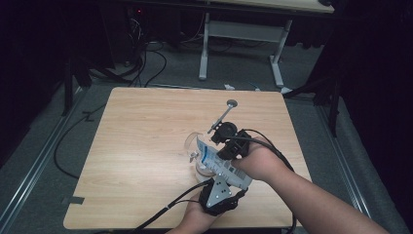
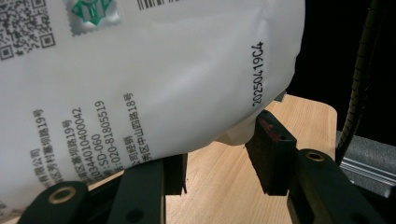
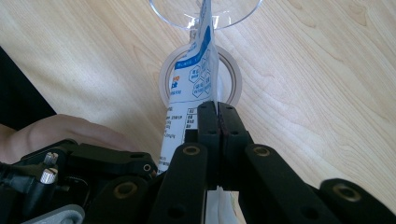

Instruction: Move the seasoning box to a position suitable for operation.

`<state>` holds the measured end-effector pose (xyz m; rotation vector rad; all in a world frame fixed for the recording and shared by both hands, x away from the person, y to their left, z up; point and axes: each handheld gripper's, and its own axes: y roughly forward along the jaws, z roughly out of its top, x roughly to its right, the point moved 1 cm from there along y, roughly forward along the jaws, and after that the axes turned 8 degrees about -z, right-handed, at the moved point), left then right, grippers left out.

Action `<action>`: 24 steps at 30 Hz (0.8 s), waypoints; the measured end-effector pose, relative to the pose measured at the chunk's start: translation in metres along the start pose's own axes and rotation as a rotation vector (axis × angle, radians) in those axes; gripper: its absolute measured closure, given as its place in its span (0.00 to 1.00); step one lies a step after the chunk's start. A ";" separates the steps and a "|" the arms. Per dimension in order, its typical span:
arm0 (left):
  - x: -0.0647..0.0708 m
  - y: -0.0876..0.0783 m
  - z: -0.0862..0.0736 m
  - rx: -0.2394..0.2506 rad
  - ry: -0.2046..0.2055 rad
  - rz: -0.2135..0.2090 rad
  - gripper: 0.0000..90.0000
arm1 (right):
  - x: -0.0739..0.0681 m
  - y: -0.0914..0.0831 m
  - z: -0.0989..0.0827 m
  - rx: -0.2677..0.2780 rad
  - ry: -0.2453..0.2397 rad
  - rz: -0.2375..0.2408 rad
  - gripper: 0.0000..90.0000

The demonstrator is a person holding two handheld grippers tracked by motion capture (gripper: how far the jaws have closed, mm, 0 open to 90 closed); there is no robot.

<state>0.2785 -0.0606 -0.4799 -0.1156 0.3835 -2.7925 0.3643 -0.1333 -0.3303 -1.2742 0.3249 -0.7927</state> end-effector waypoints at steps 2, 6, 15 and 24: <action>0.000 0.000 0.000 0.000 0.000 0.000 0.67 | 0.000 0.000 0.000 -0.001 0.000 0.000 1.00; 0.000 0.000 0.000 0.001 -0.001 -0.001 0.67 | 0.000 0.001 0.000 -0.001 -0.001 0.000 1.00; 0.000 -0.001 0.000 0.000 0.001 -0.001 0.67 | -0.001 0.001 0.001 -0.002 -0.003 0.000 1.00; 0.000 0.000 0.000 0.004 0.001 0.000 0.67 | -0.001 0.000 0.000 0.004 -0.004 0.000 1.00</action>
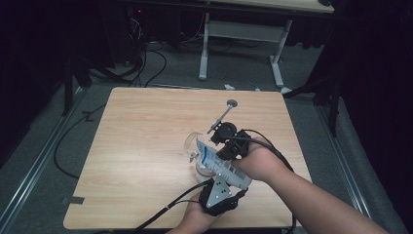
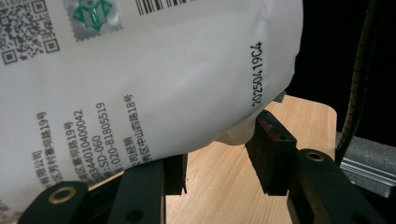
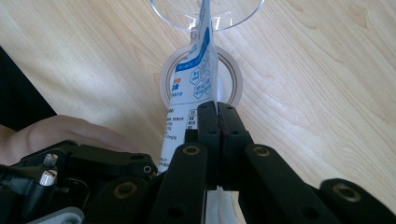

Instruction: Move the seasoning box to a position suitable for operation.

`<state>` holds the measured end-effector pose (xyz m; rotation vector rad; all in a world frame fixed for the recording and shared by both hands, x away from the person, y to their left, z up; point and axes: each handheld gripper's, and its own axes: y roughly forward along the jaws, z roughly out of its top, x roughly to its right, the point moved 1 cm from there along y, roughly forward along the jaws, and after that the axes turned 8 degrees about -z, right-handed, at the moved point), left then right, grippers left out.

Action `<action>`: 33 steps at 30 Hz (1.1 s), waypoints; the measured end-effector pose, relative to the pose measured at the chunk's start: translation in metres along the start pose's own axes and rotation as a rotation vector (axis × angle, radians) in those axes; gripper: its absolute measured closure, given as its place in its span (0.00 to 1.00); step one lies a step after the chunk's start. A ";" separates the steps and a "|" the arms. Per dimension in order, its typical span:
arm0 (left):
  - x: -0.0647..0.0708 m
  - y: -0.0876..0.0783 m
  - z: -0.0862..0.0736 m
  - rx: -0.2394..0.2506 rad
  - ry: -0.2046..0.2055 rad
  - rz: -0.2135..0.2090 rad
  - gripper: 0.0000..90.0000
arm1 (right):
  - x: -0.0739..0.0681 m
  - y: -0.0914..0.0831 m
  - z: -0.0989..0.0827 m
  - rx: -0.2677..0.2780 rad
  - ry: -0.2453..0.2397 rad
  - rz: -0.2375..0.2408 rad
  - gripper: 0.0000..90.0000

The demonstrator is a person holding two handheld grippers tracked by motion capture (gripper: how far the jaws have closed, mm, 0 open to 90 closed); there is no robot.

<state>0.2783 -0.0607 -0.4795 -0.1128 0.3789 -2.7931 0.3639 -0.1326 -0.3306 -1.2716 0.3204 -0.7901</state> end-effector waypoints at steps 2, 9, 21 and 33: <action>0.000 0.000 0.001 0.000 0.002 0.001 0.67 | 0.000 0.000 0.000 0.000 0.000 0.000 1.00; -0.001 0.000 0.003 0.002 0.001 0.002 0.67 | 0.001 -0.002 0.001 0.003 -0.003 -0.005 1.00; -0.001 0.000 0.004 0.003 0.000 0.003 0.67 | 0.002 -0.002 0.001 0.006 -0.002 -0.004 1.00; -0.002 0.000 0.003 0.003 -0.001 0.003 0.67 | 0.002 0.001 0.003 0.004 -0.008 -0.003 1.00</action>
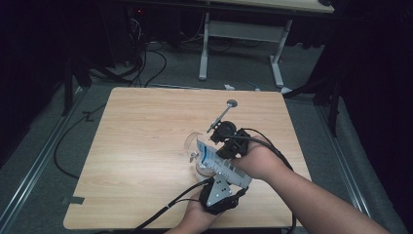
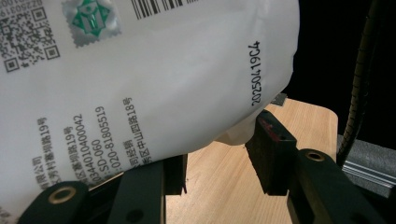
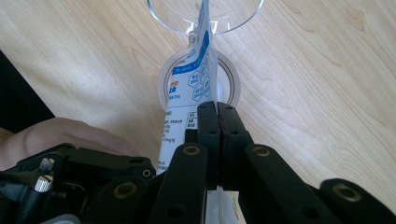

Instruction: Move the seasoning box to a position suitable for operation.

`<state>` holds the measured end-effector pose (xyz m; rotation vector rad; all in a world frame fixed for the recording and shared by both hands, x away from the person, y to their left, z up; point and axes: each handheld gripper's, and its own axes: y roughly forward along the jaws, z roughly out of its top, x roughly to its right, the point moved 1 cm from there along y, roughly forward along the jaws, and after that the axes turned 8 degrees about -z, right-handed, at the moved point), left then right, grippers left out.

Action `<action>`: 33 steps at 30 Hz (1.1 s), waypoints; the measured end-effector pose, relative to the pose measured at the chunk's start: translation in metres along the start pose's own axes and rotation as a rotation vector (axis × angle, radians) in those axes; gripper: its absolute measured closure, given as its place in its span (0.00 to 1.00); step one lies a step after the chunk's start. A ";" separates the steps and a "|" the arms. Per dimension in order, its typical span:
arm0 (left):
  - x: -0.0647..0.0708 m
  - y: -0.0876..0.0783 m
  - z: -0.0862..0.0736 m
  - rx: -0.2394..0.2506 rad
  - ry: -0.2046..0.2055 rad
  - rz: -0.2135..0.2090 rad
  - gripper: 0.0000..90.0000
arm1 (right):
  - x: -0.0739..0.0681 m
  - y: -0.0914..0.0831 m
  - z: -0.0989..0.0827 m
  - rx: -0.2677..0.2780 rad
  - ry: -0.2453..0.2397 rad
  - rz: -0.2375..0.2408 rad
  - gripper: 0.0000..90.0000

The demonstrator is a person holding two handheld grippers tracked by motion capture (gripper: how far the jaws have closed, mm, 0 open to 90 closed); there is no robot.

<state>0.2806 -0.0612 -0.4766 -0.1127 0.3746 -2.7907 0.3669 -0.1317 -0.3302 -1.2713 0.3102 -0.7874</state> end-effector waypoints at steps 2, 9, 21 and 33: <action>0.000 0.000 0.000 0.001 0.000 0.001 0.67 | -0.001 0.001 0.000 -0.002 0.007 0.001 1.00; -0.001 -0.001 0.000 0.004 -0.001 0.003 0.67 | -0.002 0.001 0.002 -0.001 0.000 0.000 1.00; -0.001 -0.001 0.000 0.008 -0.001 0.003 0.67 | -0.002 0.001 0.003 -0.001 -0.005 0.000 1.00; 0.000 -0.002 0.002 0.015 0.001 0.003 0.67 | -0.002 0.000 0.003 0.003 -0.006 0.002 1.00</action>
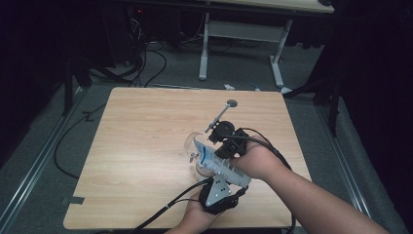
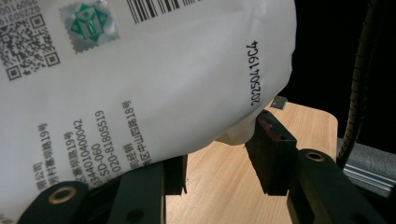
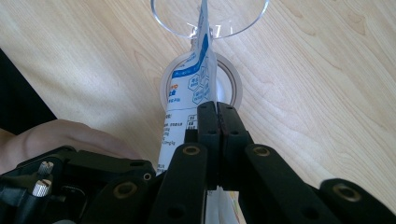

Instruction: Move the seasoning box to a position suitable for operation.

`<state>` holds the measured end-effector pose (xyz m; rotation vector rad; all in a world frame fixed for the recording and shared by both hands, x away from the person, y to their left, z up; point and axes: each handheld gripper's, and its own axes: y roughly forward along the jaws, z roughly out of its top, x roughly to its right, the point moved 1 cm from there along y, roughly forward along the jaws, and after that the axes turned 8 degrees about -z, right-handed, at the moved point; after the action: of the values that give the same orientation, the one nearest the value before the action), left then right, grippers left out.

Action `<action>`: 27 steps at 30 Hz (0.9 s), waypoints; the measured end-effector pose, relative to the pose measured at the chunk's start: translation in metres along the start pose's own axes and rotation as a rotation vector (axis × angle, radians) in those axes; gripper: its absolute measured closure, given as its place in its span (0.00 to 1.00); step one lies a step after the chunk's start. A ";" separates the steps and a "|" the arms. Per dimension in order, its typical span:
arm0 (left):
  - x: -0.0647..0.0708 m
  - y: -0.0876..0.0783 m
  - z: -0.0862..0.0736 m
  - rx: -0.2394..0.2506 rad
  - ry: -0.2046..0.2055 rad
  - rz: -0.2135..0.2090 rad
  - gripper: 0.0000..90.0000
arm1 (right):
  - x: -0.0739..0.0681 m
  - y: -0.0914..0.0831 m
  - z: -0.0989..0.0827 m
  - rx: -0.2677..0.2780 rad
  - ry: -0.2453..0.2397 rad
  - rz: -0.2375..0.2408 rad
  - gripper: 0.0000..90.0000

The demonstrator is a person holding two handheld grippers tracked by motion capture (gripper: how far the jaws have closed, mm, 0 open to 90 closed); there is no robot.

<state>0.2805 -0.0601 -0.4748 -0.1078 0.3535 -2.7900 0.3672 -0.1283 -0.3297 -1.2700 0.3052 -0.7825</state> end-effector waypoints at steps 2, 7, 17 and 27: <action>0.000 0.000 0.000 0.000 0.000 0.000 0.67 | 0.000 0.000 0.000 0.001 -0.001 -0.001 1.00; 0.000 0.000 0.000 0.002 -0.004 0.000 0.67 | 0.000 0.001 0.001 -0.003 -0.001 -0.004 1.00; -0.001 0.000 0.000 0.003 -0.006 0.001 0.67 | -0.001 0.002 0.002 -0.005 -0.007 -0.008 1.00; -0.001 0.000 0.001 0.006 -0.006 0.003 0.67 | -0.001 0.002 0.003 -0.001 -0.009 -0.004 1.00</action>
<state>0.2816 -0.0594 -0.4741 -0.1142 0.3431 -2.7869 0.3693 -0.1252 -0.3312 -1.2751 0.2963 -0.7798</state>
